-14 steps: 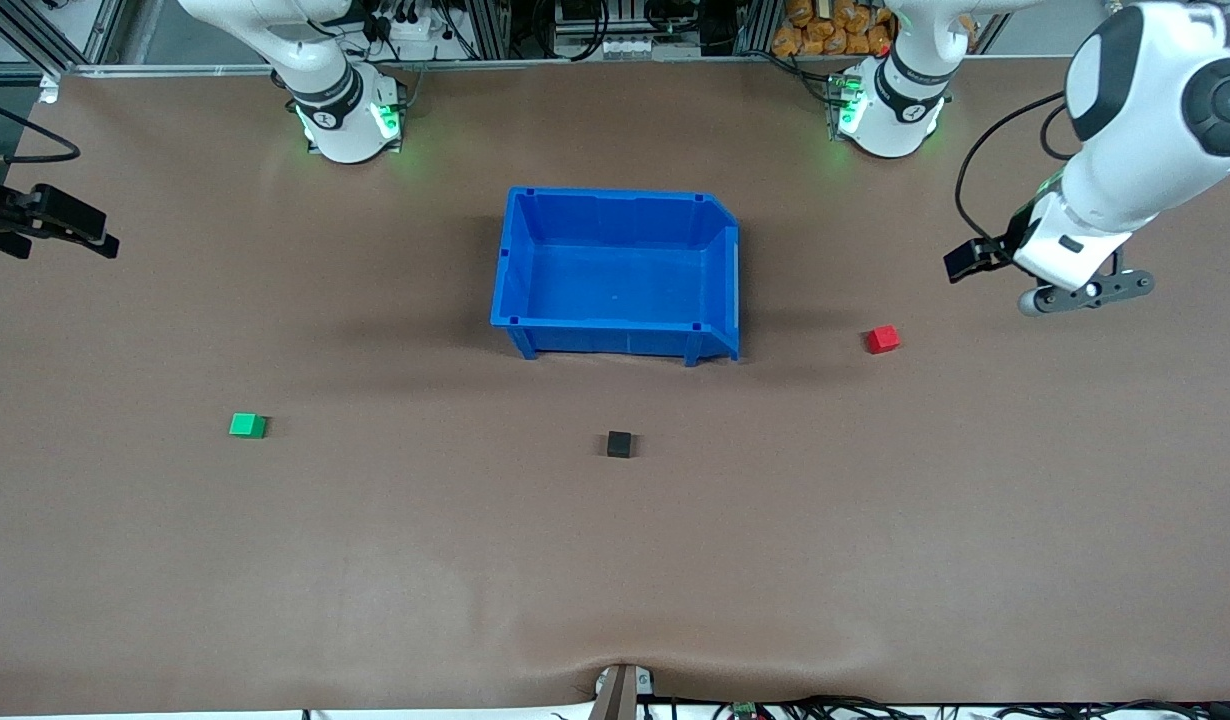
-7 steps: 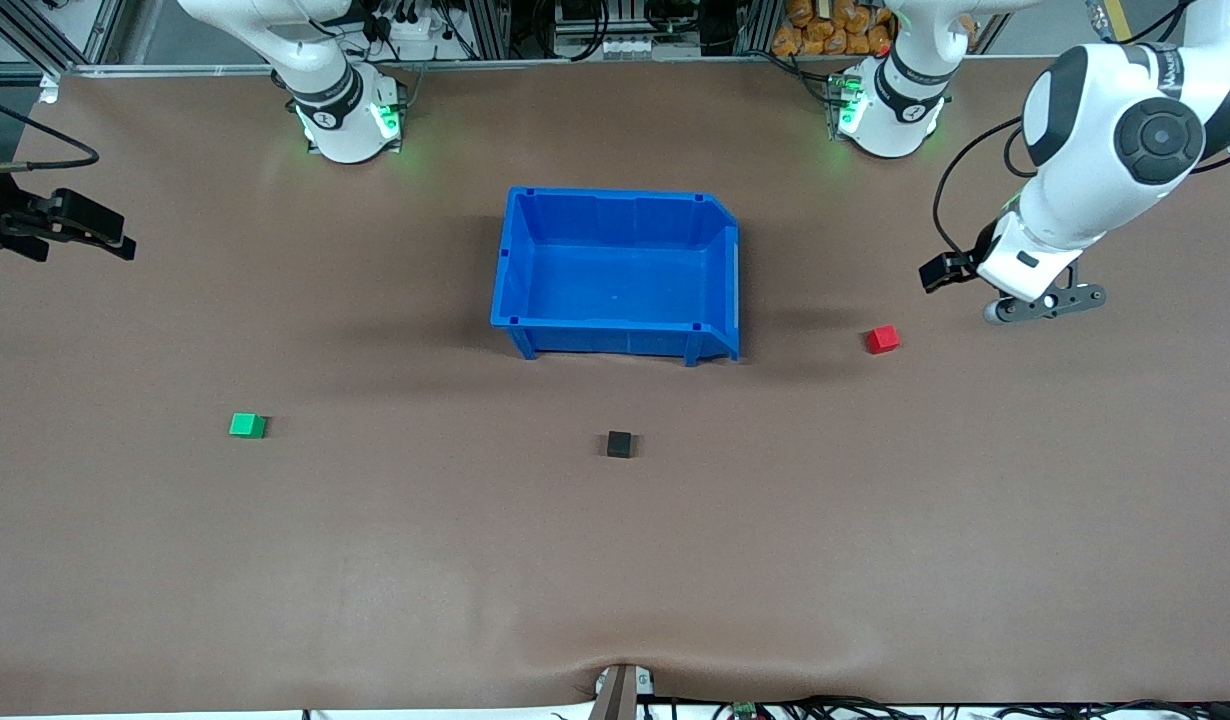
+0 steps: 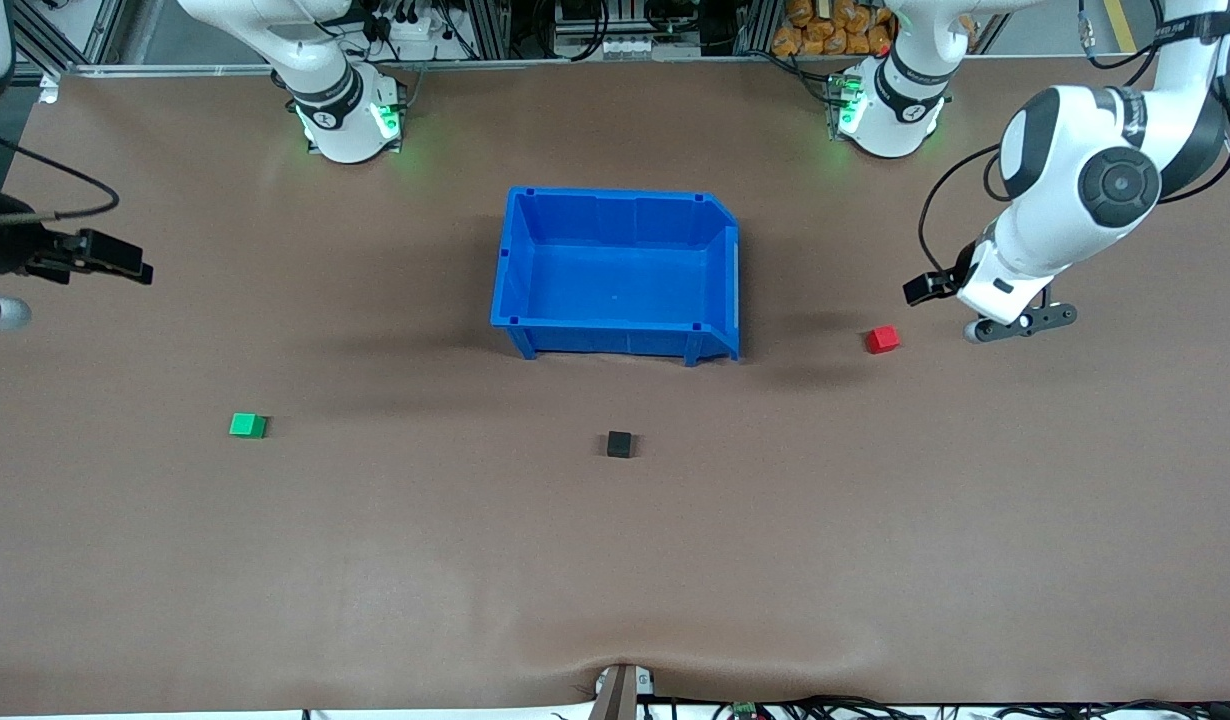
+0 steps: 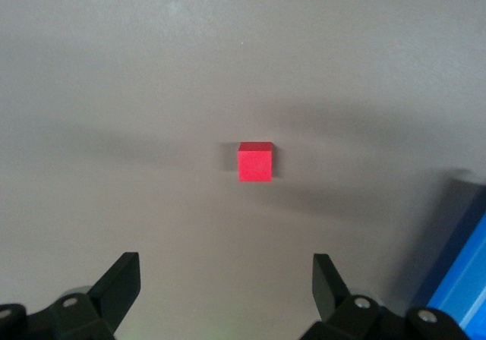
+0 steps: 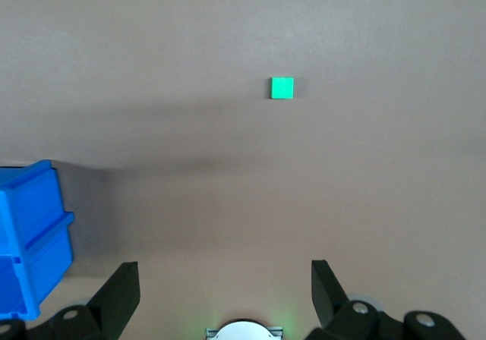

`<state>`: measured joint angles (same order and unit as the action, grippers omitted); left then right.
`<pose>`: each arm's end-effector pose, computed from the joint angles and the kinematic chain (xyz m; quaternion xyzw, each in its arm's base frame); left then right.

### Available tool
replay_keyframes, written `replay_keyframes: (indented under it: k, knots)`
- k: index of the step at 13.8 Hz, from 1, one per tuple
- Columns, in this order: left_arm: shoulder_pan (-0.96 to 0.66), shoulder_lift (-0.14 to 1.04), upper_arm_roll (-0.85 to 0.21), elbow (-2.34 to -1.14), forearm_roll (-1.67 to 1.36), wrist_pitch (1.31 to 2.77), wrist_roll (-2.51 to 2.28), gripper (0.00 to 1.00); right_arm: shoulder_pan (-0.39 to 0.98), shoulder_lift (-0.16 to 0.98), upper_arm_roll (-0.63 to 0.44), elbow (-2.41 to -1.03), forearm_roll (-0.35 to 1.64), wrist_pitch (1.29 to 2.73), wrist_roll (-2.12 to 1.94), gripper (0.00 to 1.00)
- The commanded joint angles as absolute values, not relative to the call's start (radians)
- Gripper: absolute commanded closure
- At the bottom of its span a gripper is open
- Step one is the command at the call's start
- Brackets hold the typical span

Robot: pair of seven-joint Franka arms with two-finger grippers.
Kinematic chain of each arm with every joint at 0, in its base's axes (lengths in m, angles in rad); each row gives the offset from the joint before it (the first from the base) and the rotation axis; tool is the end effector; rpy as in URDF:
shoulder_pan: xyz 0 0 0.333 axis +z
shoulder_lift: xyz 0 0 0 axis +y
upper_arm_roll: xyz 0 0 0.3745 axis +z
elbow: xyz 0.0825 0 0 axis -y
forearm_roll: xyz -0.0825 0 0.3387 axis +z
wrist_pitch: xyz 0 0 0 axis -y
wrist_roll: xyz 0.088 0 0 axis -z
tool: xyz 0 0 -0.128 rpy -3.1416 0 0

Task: Attach green and red cubes to black cube
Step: 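Lower the left gripper over the red cube while the right gripper reaches the green cube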

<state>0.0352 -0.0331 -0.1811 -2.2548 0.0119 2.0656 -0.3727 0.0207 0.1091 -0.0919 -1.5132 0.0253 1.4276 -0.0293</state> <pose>0.4518 -0.0661 0.4301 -0.9908 -0.1099 0.0736 0.0278 0.5259 -0.0308 0.6189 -0.9950 0.0205 0.0965 0.0125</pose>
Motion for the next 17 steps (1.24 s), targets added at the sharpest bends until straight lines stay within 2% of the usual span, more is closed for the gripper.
replay_keyframes:
  k: [1, 3, 5, 9, 12, 17]
  knots:
    - [0.035, 0.006, -0.192, -2.270, 0.014, 2.130, -0.410, 0.00, -0.037, 0.202, -0.086, -1.496, 0.043, 1.433, -0.038, 0.00]
    - [0.035, 0.034, -0.205, -2.307, 0.014, 2.224, -0.422, 0.00, -0.029, 0.262, -0.086, -1.526, 0.040, 1.462, -0.110, 0.00]
    - [0.038, 0.066, -0.207, -2.357, 0.014, 2.346, -0.423, 0.00, -0.032, 0.278, -0.086, -1.577, 0.032, 1.573, -0.161, 0.00]
    - [0.041, 0.165, -0.207, -2.372, 0.014, 2.492, -0.425, 0.00, -0.032, 0.281, -0.086, -1.754, 0.029, 1.881, -0.183, 0.00]
    - [0.040, 0.231, -0.206, -2.367, 0.014, 2.543, -0.425, 0.00, -0.037, 0.291, -0.086, -1.931, 0.028, 2.162, -0.199, 0.00]
    - [0.048, 0.268, -0.199, -2.373, 0.034, 2.560, -0.423, 0.00, -0.057, 0.446, -0.086, -1.951, 0.028, 2.350, -0.212, 0.00]
